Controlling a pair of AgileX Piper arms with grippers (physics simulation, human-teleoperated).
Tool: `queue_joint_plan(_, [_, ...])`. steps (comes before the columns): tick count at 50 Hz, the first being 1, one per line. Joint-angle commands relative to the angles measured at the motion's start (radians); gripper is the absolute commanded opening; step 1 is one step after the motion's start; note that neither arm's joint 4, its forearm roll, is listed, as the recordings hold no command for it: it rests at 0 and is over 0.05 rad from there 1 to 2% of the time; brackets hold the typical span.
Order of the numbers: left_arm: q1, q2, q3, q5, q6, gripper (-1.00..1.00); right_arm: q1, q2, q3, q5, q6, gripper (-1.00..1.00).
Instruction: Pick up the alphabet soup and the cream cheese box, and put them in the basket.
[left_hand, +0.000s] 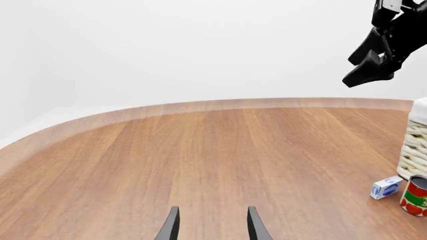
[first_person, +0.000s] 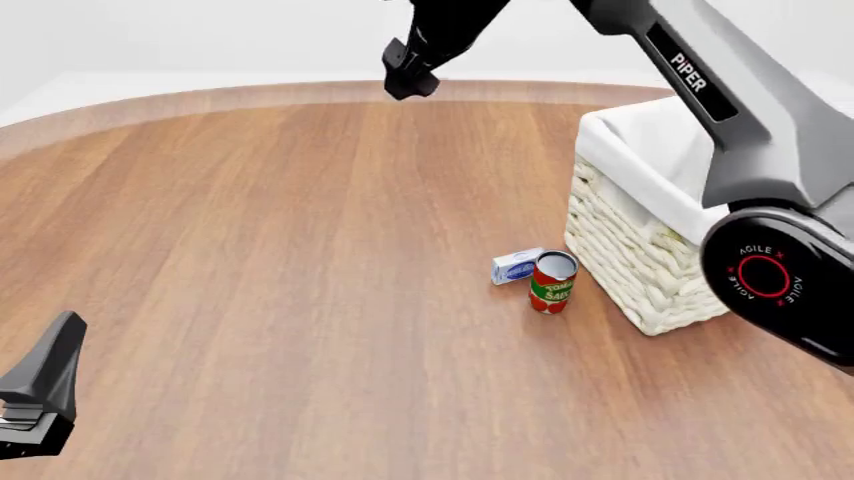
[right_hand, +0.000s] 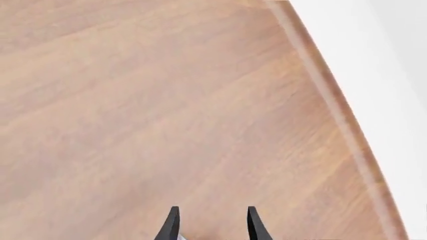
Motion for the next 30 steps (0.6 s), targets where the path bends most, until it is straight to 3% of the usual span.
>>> queue_joint_plan(1, [0.000, -0.001, 0.001, 0.000, 0.000, 1.00, 0.002, 0.008, 0.055, 0.004, -0.051, 1.00])
queue_joint_plan(9, [0.000, -0.001, 0.001, 0.000, 0.000, 1.00, -0.034, 0.021, 0.104, 0.004, -0.118, 1.00])
queue_joint_plan(20, [0.000, -0.001, 0.001, 0.000, 0.000, 1.00, -0.028, 0.038, 0.118, 0.004, -0.140, 1.00])
queue_joint_plan(30, [0.000, -0.001, 0.001, 0.000, 0.000, 1.00, -0.036, 0.037, 0.150, 0.004, -0.214, 1.00])
